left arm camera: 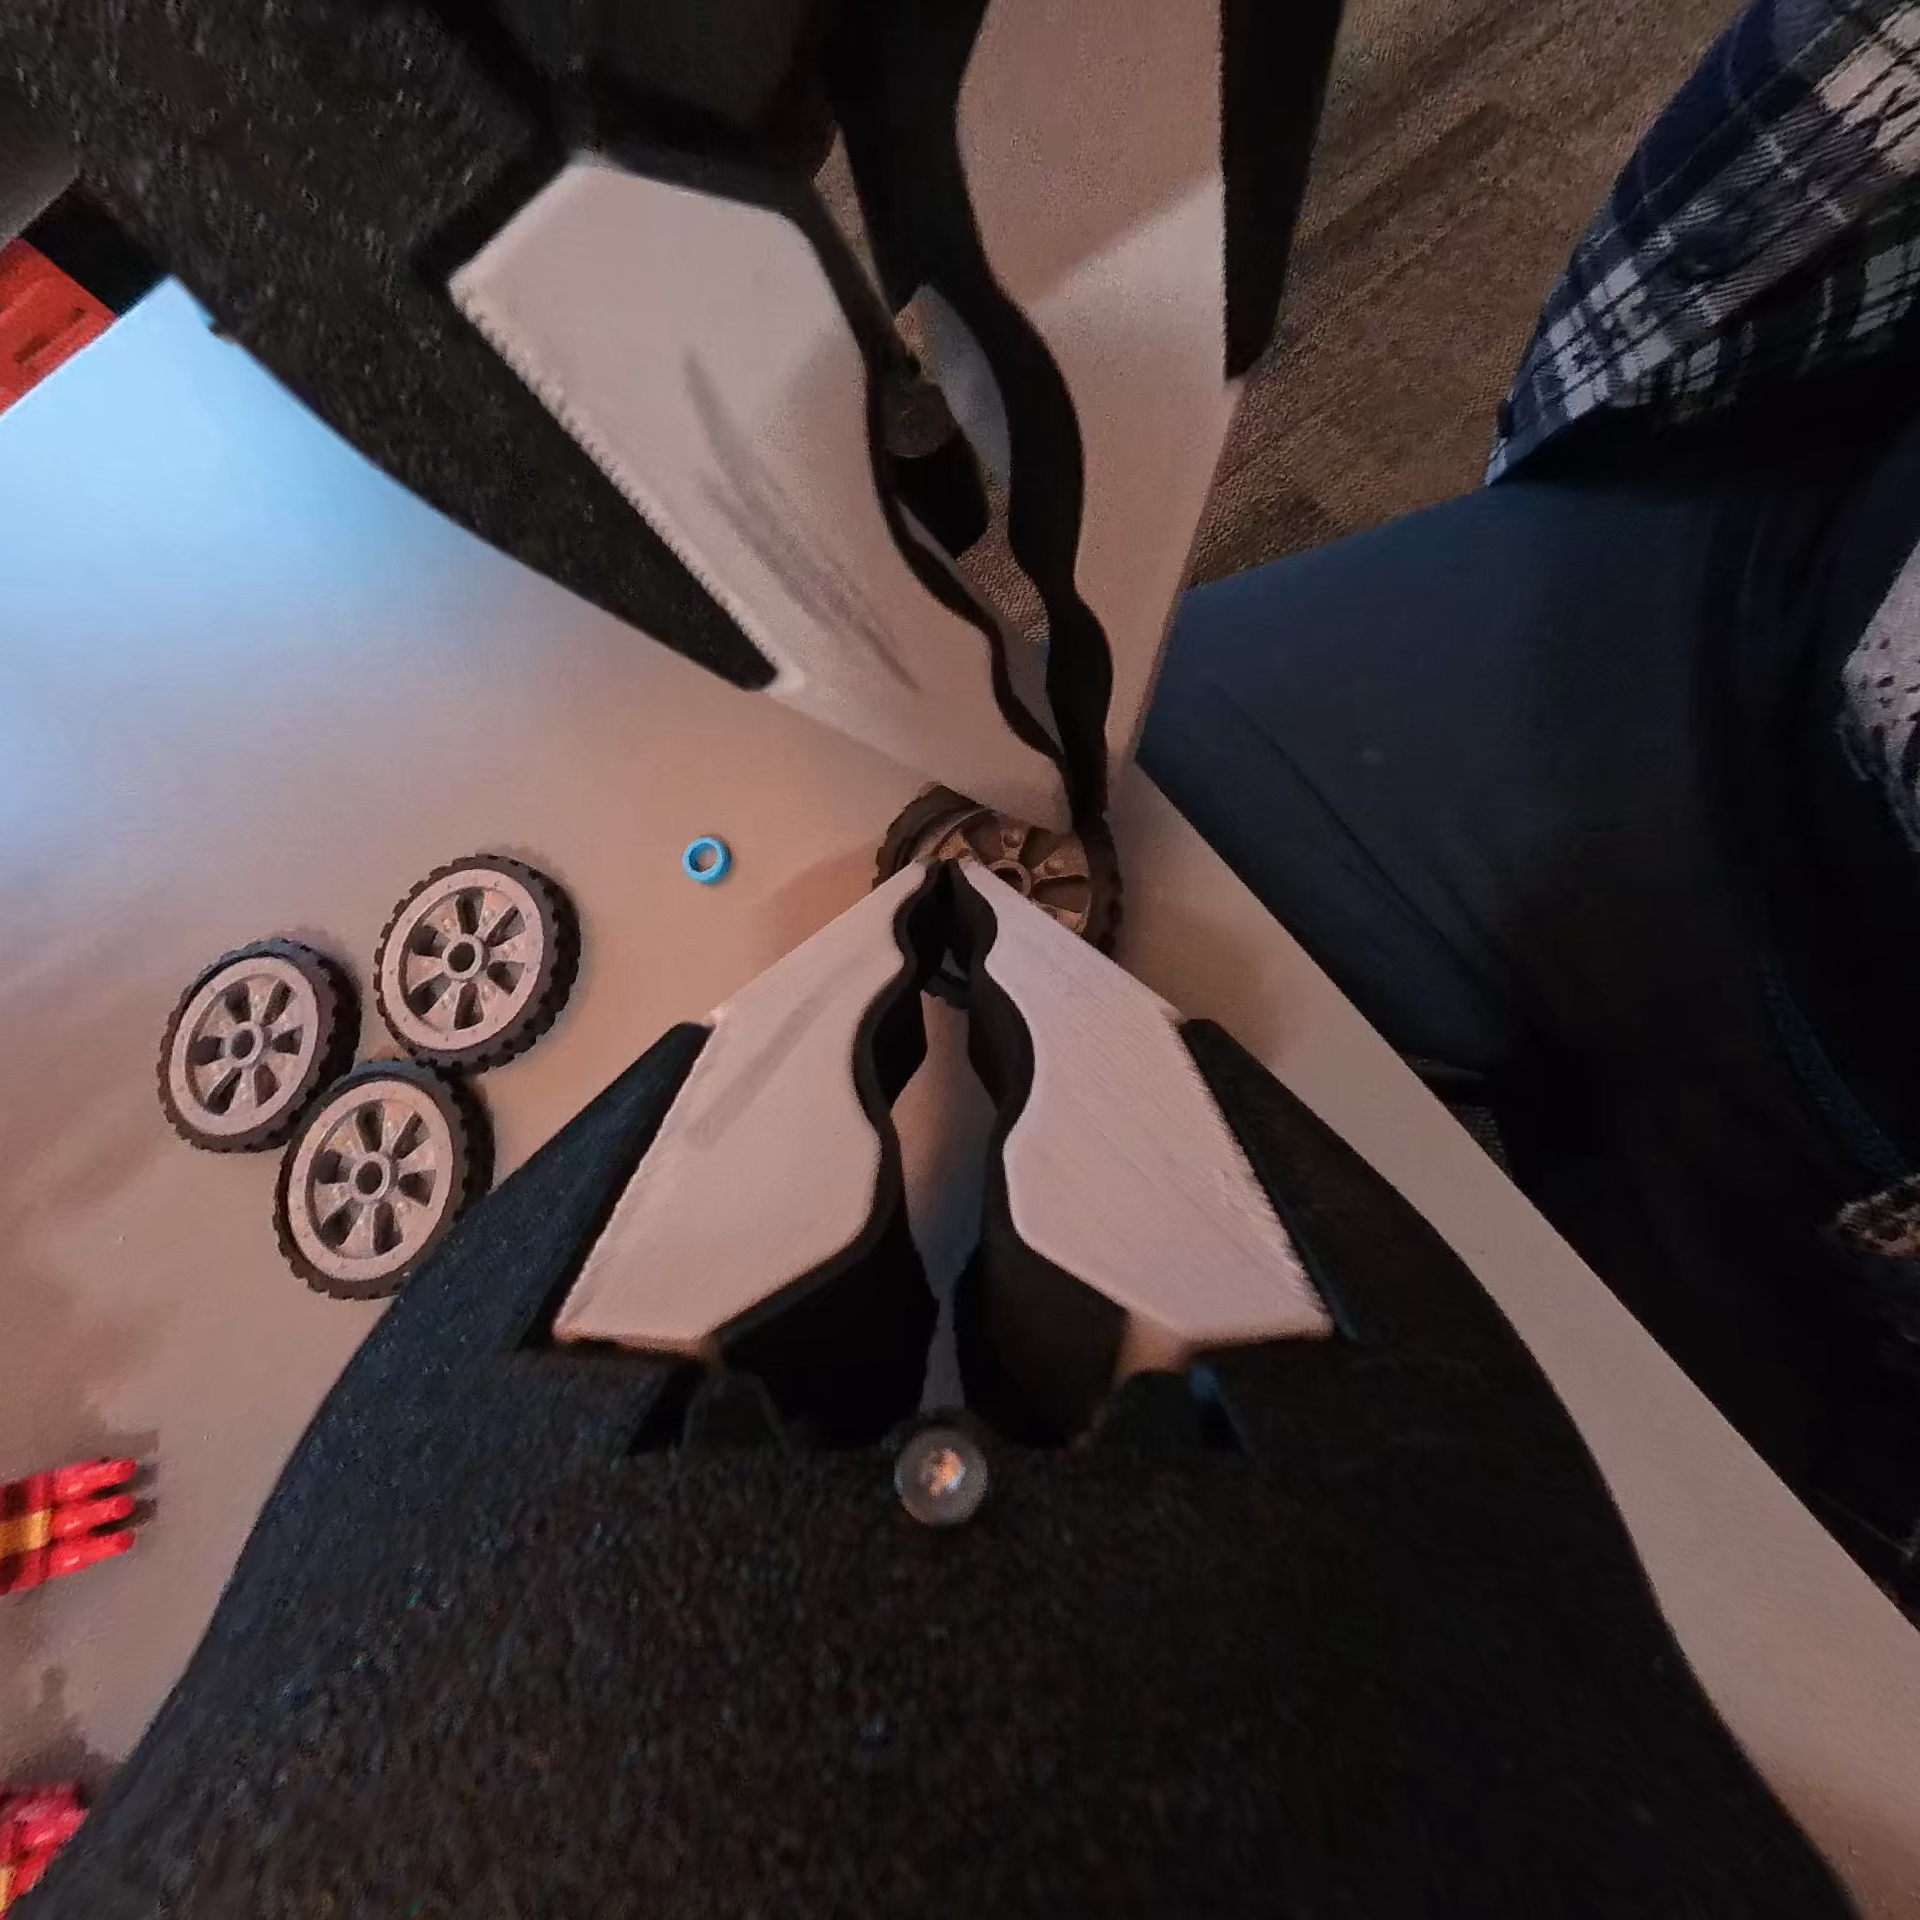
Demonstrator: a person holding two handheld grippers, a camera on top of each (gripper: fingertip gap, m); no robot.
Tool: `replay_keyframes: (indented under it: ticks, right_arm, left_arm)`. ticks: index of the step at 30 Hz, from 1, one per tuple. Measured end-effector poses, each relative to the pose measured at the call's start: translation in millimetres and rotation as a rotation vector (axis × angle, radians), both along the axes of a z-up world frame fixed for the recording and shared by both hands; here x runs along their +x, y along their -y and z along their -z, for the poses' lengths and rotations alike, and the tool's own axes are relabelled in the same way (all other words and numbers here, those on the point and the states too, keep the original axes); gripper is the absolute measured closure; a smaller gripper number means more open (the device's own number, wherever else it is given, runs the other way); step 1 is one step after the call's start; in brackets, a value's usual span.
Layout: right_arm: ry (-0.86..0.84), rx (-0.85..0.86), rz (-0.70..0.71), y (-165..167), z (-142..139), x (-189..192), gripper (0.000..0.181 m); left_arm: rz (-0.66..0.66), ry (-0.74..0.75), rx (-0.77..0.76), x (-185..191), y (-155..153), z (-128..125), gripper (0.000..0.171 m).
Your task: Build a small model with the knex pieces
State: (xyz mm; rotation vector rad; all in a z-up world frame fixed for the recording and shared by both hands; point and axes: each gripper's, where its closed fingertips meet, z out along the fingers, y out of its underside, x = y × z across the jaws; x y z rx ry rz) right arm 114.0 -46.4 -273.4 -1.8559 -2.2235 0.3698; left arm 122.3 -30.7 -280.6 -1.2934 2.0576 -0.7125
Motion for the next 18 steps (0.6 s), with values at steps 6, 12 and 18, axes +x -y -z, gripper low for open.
replay_keyframes:
  ticks: [6,12,18]
  right_arm:
    - [-0.019,-0.043,-0.02,3,0,-3,0.181]
    - [-0.062,-0.003,-0.01,9,2,-5,0.181]
    - [-0.064,0.089,-0.032,14,3,-8,0.181]
  left_arm:
    - [0.011,-0.002,-0.01,-1,2,0,0.171]
    - [0.024,-0.002,-0.005,-1,4,0,0.171]
    - [0.043,-0.005,-0.012,0,9,0,0.171]
